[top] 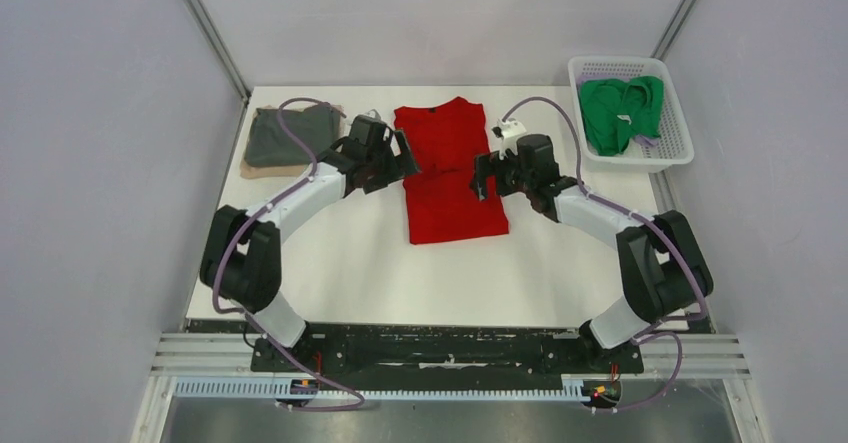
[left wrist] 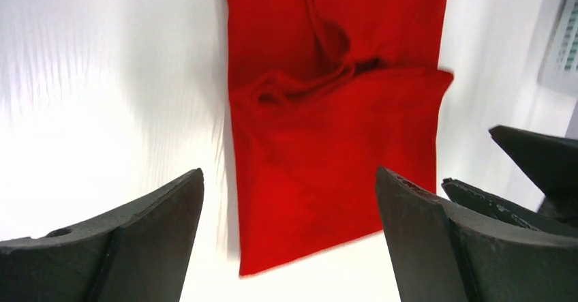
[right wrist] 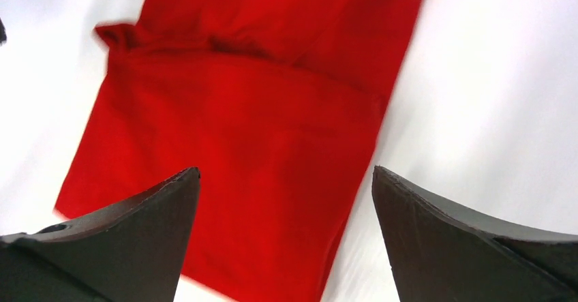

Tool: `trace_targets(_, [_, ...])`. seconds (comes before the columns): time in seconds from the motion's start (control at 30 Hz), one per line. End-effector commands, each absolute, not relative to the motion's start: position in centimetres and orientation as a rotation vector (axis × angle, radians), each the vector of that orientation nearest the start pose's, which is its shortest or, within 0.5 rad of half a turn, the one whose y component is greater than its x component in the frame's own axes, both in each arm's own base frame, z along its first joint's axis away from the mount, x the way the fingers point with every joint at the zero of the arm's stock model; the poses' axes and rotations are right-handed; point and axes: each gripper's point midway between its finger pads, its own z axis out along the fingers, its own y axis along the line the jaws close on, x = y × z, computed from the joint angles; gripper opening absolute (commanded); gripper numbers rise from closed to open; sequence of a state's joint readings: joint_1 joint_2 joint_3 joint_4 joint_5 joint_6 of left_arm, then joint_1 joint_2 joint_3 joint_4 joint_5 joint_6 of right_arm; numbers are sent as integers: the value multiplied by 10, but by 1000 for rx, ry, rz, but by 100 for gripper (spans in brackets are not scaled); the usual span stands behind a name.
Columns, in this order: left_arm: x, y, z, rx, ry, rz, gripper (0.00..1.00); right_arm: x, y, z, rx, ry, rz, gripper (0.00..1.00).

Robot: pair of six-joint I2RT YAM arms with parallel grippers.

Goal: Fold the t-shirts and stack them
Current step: Fold the folded rectangular tshirt in 1/3 of the way, then grab one side of the 2/3 rectangular tshirt with both arms

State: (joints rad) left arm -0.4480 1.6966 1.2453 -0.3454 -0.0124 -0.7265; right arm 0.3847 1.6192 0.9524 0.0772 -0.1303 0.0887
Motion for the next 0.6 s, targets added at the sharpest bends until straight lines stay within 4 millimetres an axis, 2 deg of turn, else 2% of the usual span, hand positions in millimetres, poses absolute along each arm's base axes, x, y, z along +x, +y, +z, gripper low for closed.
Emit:
trace_targets(0.0, [354, -219, 129, -308, 2416, -644, 100, 358, 221, 110, -468, 2081, 660, 98])
trace_targets(0.13, [313, -224, 111, -288, 2466, -665, 100, 331, 201, 93, -356, 2123, 621, 98])
trace_targets(0.23, [288, -227, 91, -277, 2528, -657, 100, 321, 169, 77, -217, 2179, 480, 98])
trace_targets(0.3, [281, -223, 77, -293, 2556, -622, 100, 314, 148, 64, -91, 2214, 414, 98])
trace_targets(0.37, [279, -222, 66, -309, 2577, -610, 100, 308, 139, 56, -4, 2218, 432, 98])
trace_targets(0.47, [281, -230, 56, -317, 2593, -637, 99, 305, 139, 50, 61, 2216, 519, 89])
trace_targets(0.57, [285, -234, 46, -335, 2607, -620, 93, 304, 150, 42, 72, 2242, 614, 74])
